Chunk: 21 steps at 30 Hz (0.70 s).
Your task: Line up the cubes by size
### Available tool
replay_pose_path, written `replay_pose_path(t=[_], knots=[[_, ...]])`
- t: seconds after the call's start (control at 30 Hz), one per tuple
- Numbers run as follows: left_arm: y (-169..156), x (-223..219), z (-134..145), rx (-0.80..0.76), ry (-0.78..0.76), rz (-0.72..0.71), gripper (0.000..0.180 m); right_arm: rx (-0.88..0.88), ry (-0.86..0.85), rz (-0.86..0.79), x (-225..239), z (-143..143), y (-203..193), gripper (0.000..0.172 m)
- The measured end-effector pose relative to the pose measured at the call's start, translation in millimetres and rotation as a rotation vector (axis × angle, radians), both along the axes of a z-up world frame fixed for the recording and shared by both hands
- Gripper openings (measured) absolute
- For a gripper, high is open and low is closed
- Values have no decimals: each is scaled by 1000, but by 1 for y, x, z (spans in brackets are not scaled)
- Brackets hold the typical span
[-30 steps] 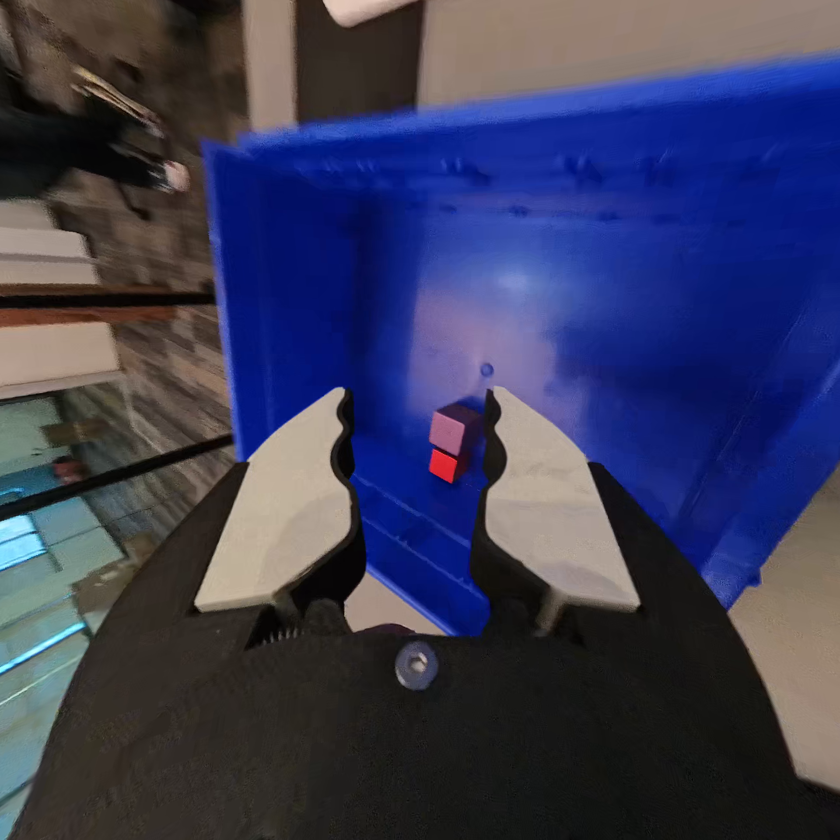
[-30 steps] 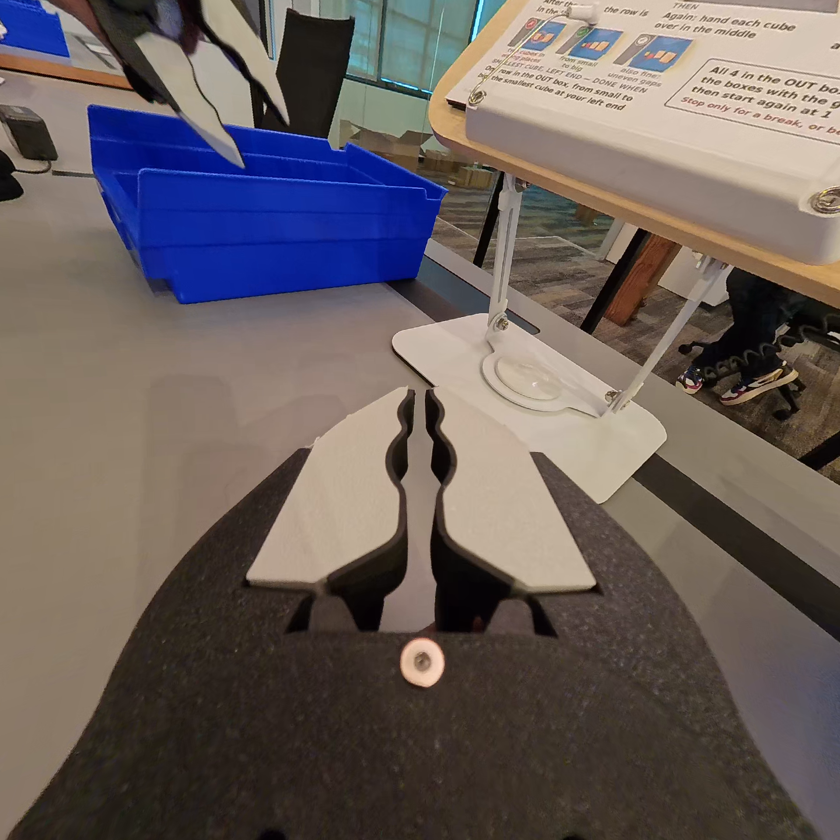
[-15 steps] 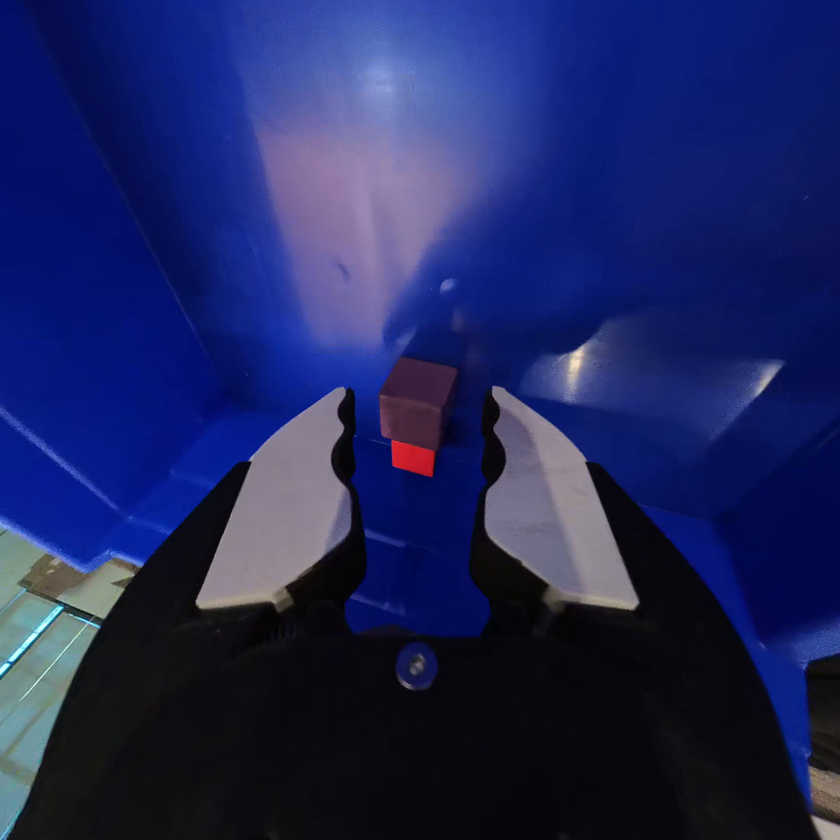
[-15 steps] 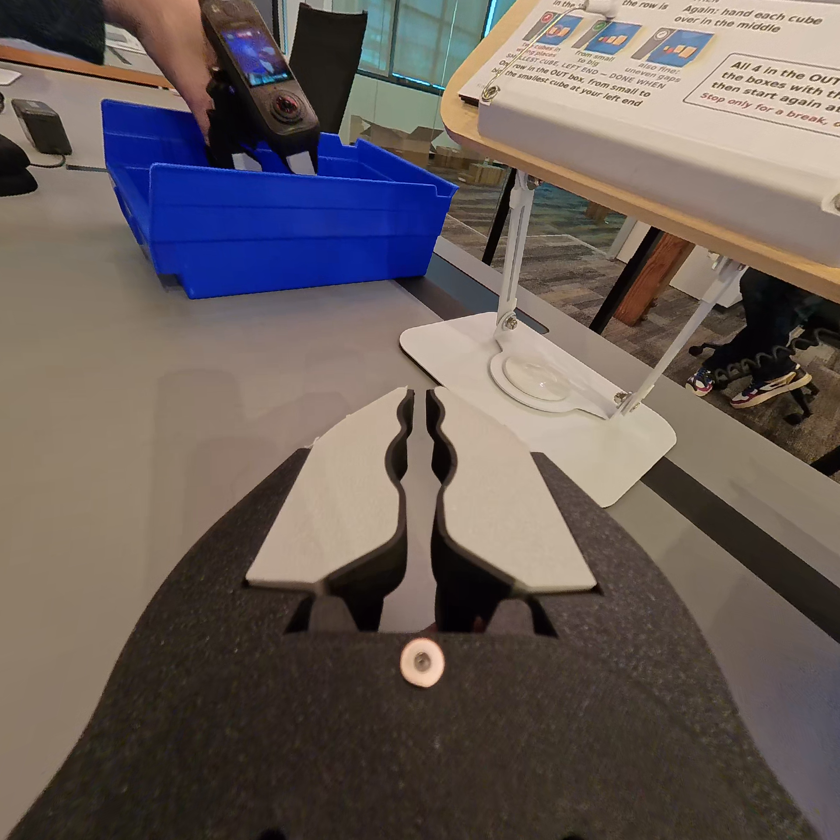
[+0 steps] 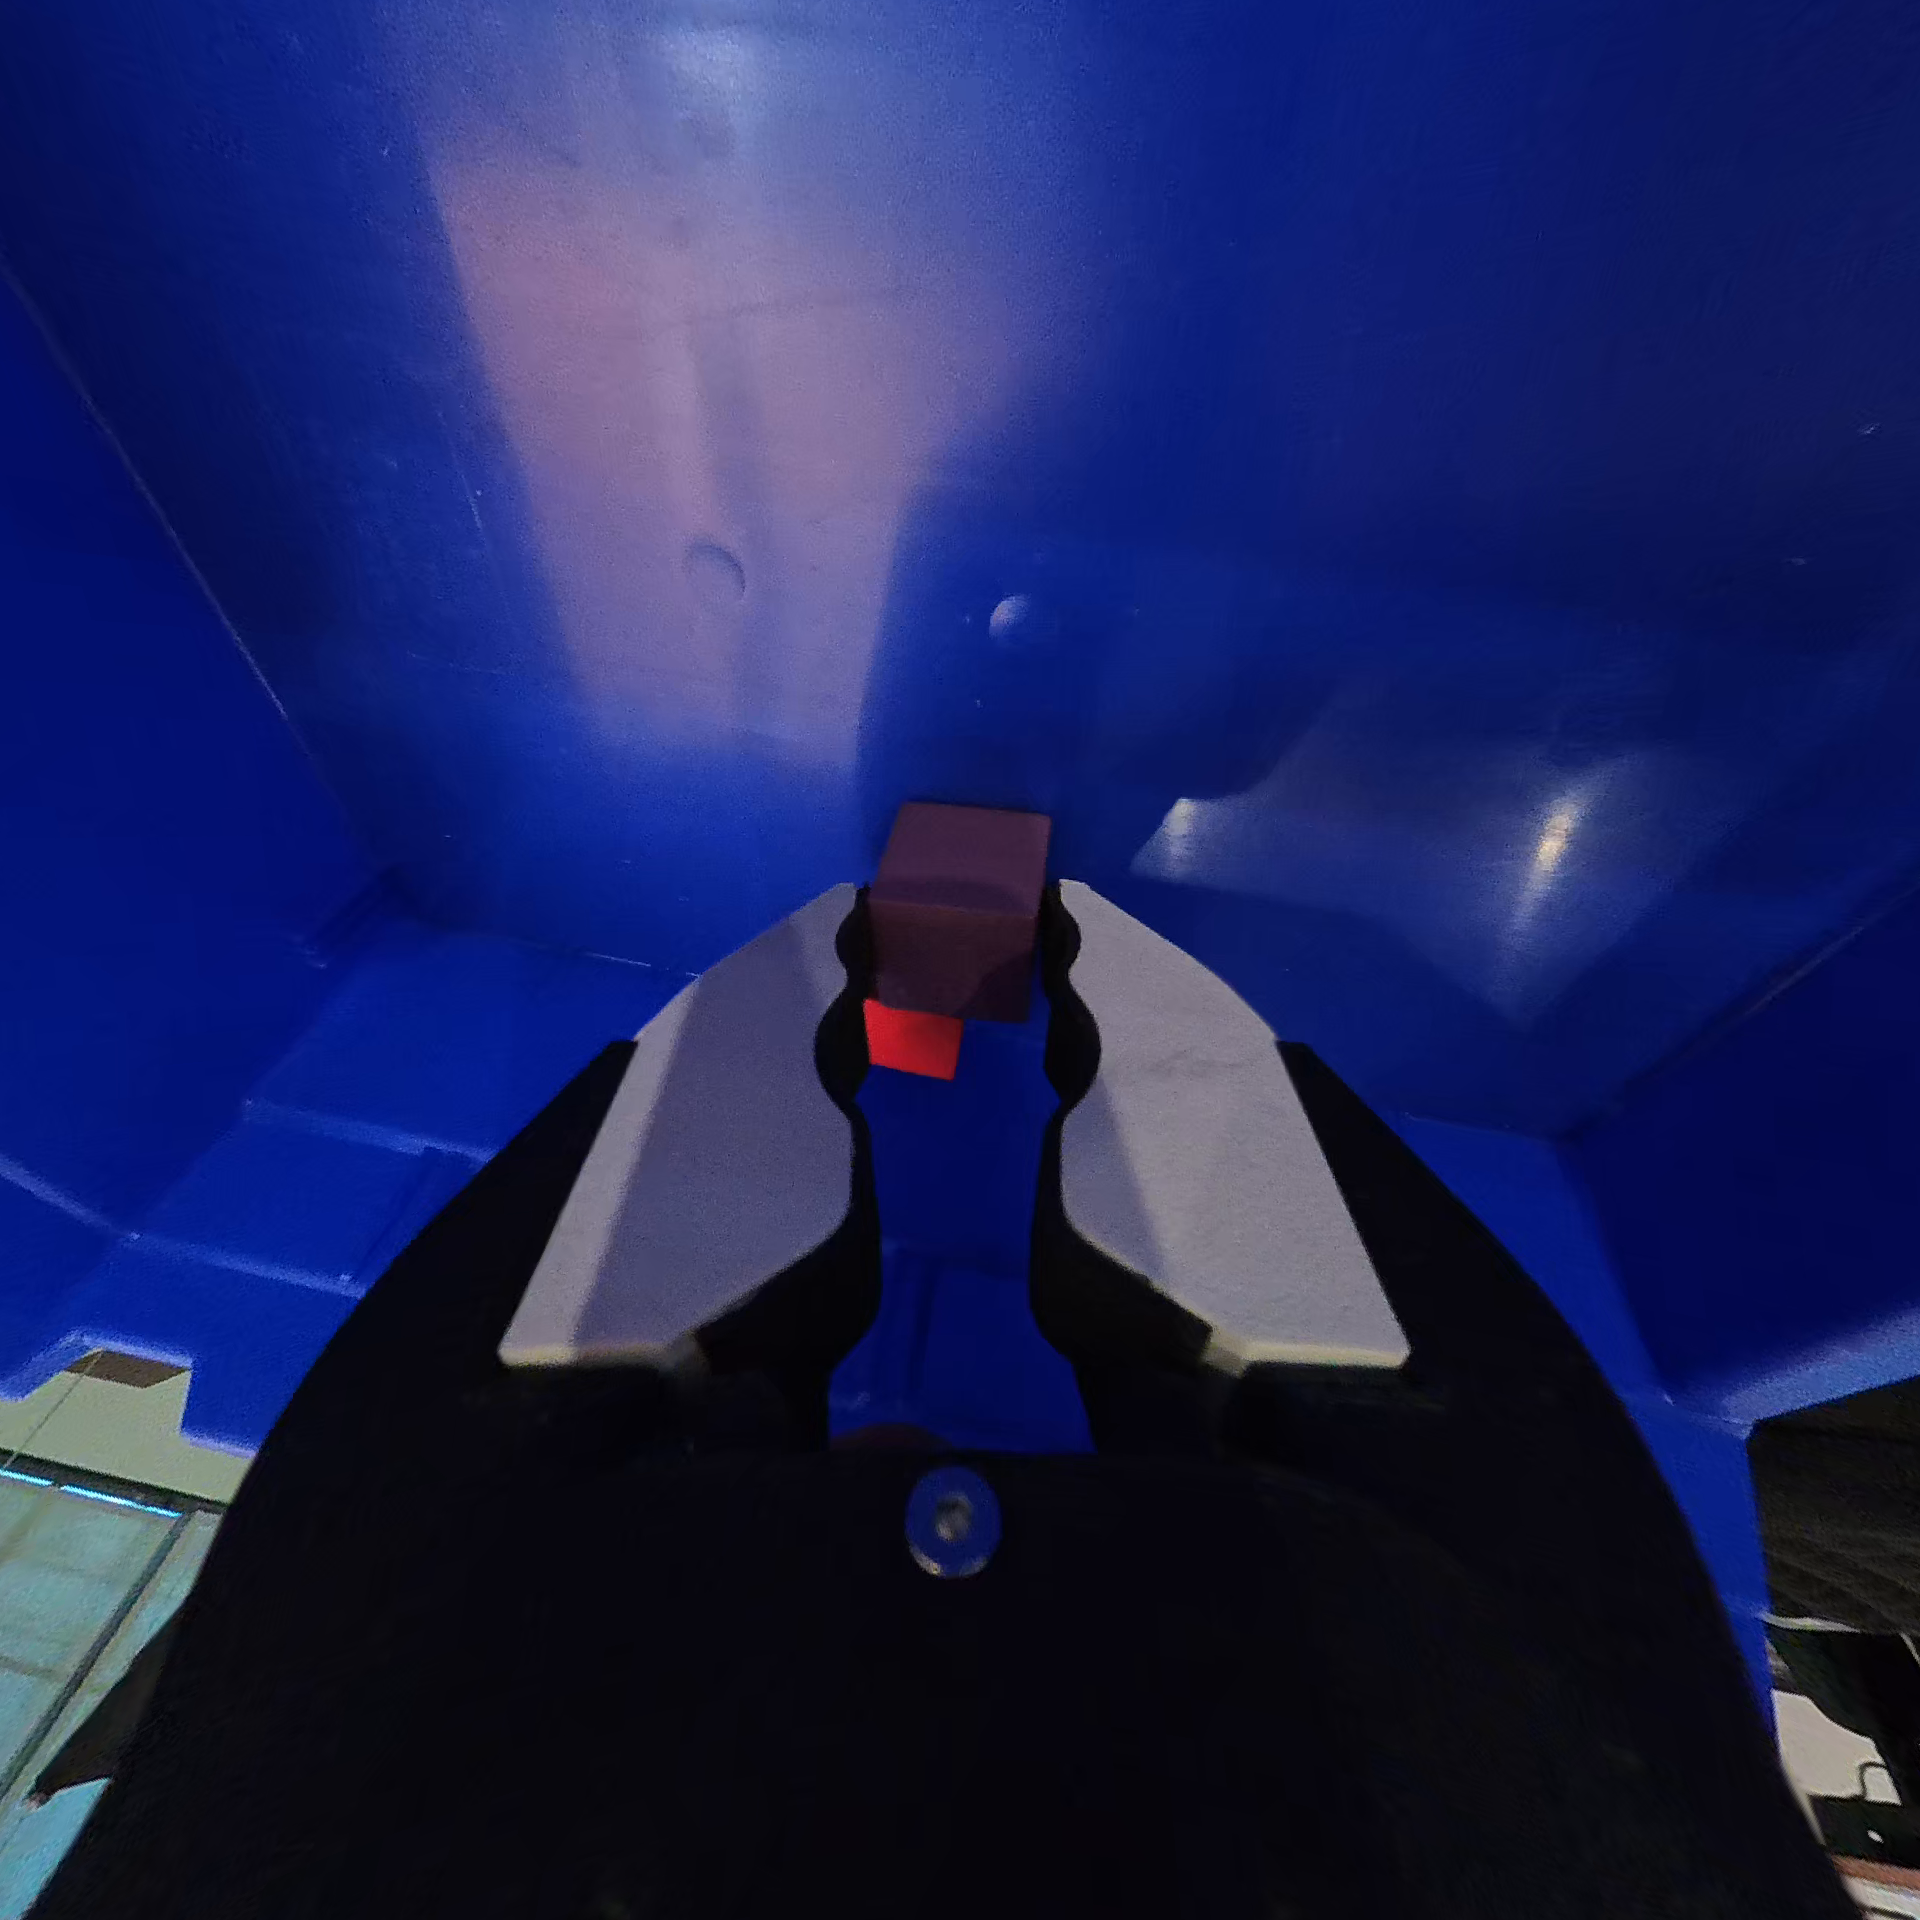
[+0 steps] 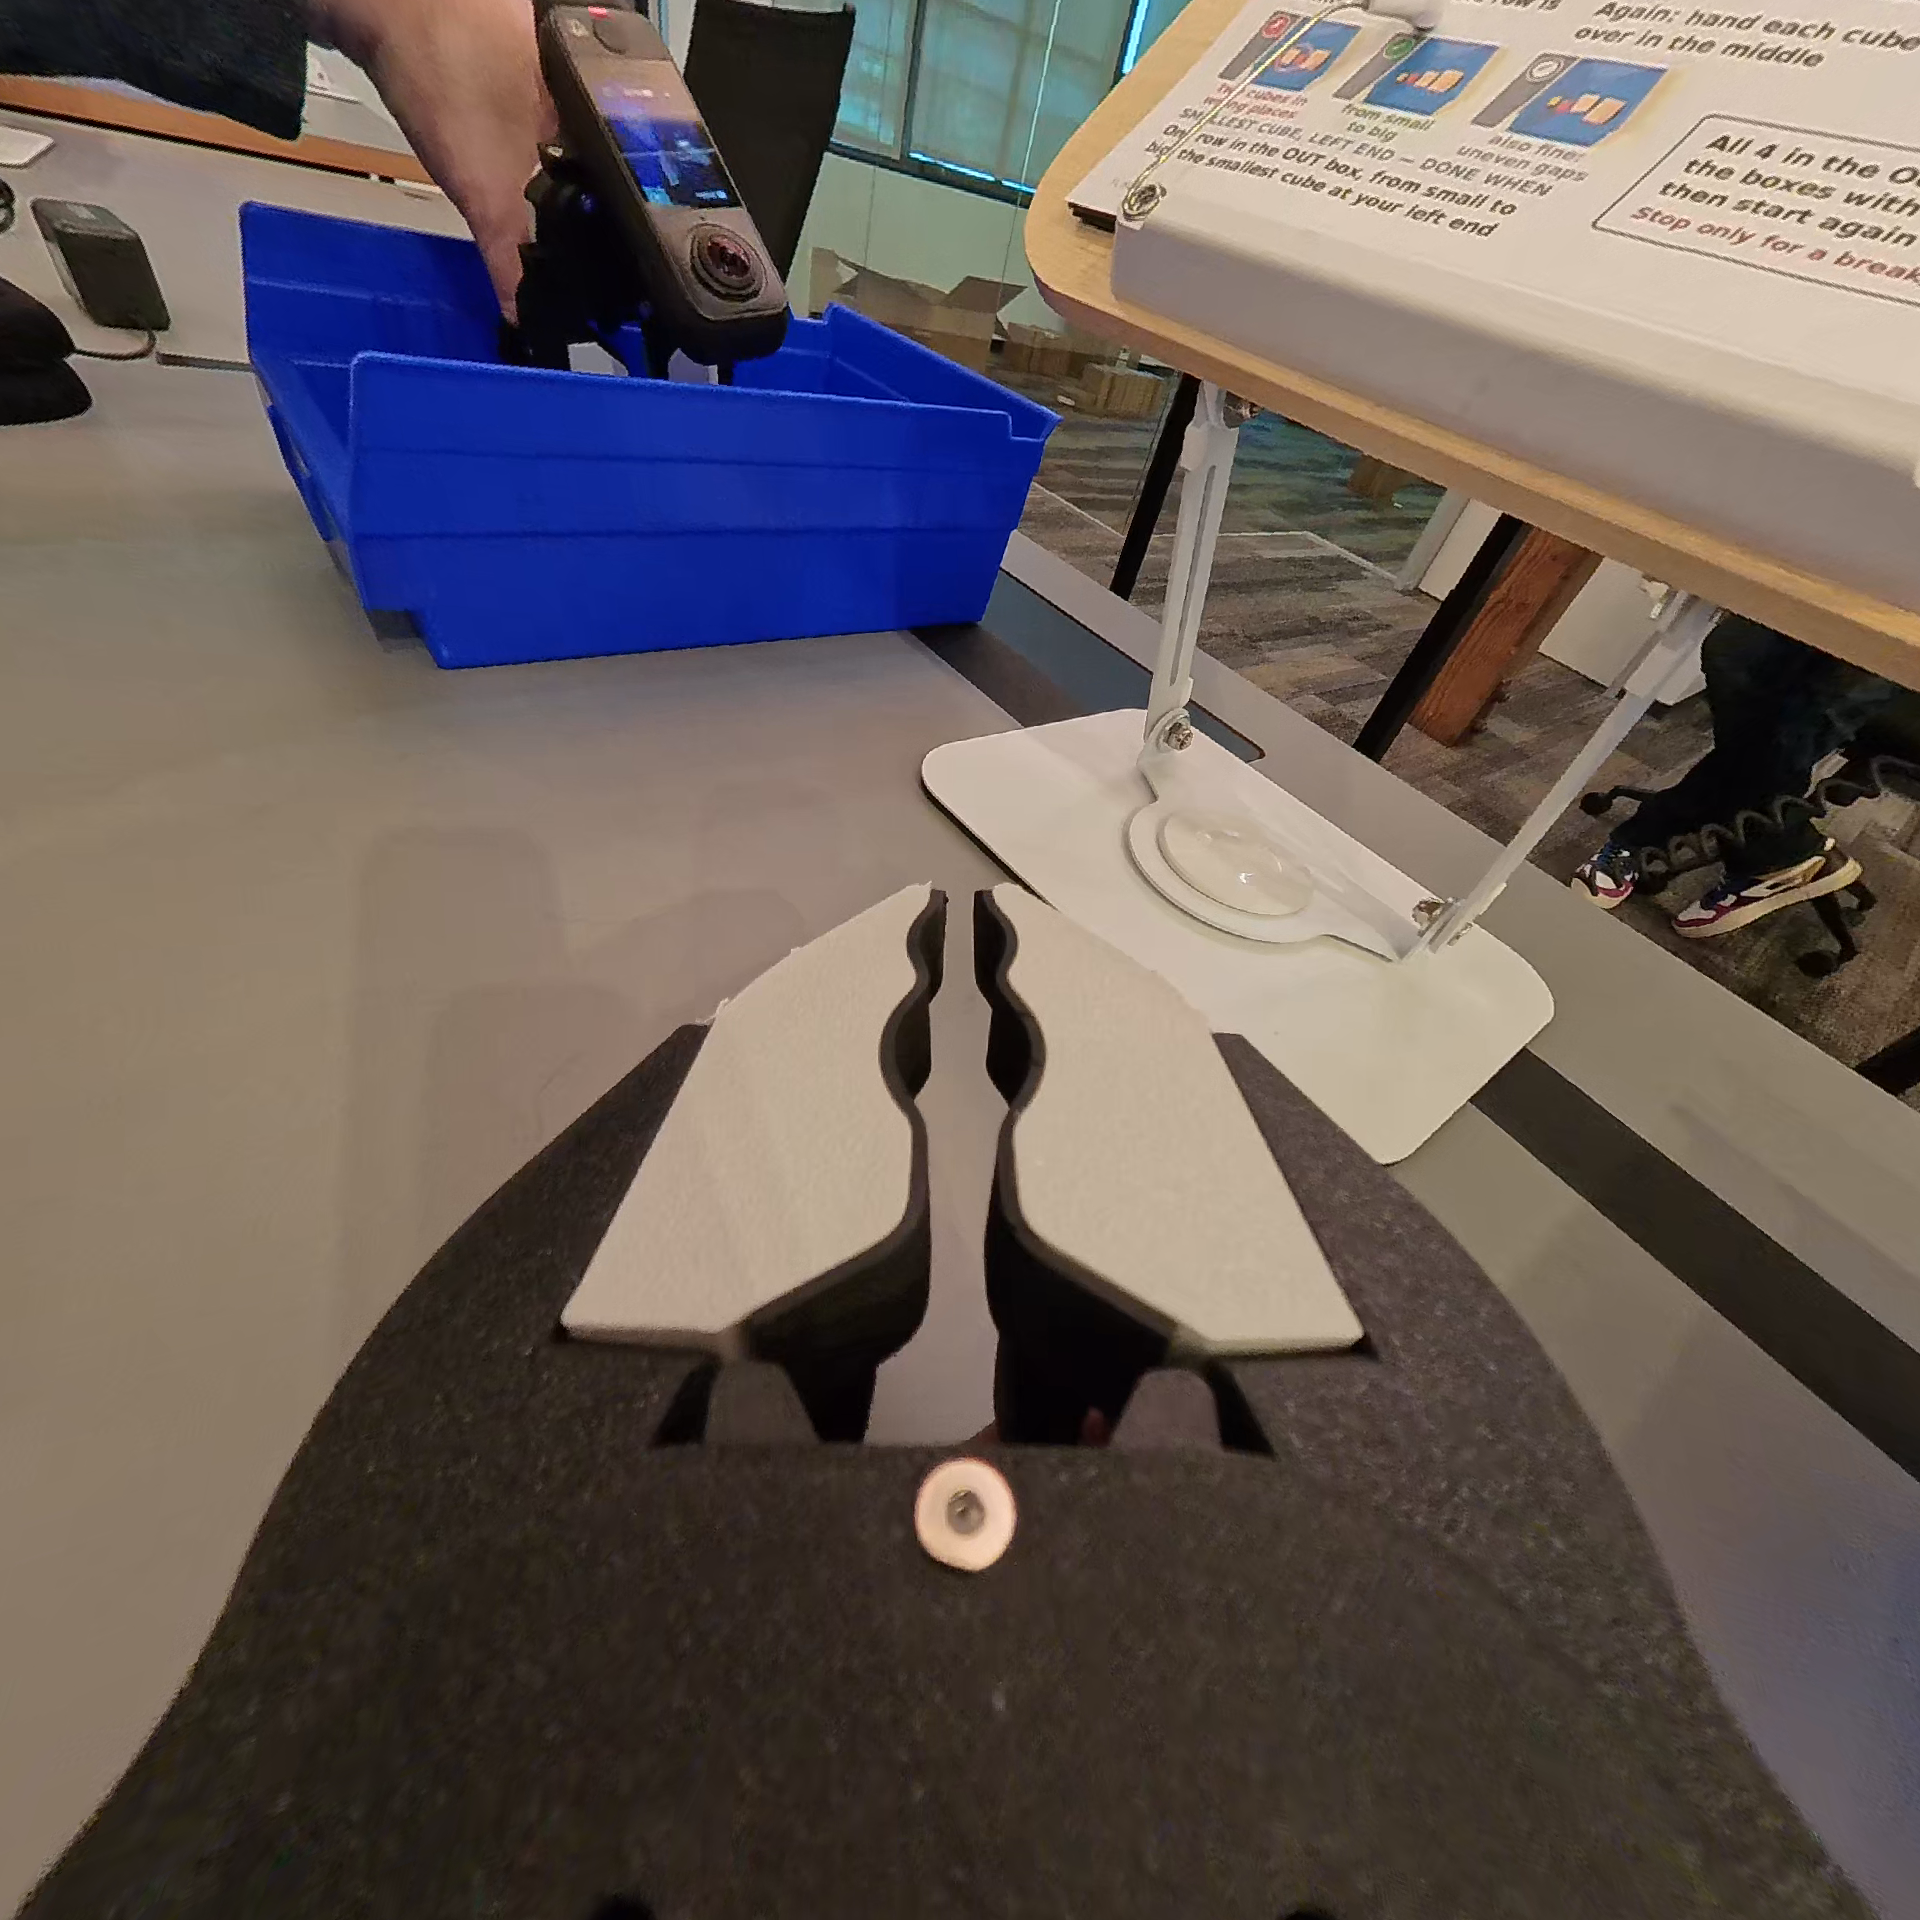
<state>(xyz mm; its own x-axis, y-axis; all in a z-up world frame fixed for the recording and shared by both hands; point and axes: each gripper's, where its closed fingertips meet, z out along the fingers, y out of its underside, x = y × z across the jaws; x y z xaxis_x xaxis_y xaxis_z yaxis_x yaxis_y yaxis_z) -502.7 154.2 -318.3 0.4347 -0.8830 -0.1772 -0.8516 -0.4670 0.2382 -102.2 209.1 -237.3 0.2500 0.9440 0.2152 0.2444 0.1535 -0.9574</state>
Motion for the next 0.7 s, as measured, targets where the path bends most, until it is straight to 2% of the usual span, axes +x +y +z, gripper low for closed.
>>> replay_pose_path(t=[0.17,0.3,0.4,0.5,0.6,0.7], knots=[[12,10,16,150,-63,8,30,2,1,4,0,0,-1,5],[28,42,77,478,-192,-8,29,0,0,6,0,0,-1,8],[29,83,133,741,-260,-77,29,5,-12,25,-2,-1,-4,9],[21,134,176,918,-281,-189,29,20,-23,63,-3,-3,-10,12],[7,196,203,1046,-352,-300,28,-9,8,104,-3,1,-15,17],[-6,256,217,1156,-432,-402,28,-128,117,203,-3,16,-28,24]])
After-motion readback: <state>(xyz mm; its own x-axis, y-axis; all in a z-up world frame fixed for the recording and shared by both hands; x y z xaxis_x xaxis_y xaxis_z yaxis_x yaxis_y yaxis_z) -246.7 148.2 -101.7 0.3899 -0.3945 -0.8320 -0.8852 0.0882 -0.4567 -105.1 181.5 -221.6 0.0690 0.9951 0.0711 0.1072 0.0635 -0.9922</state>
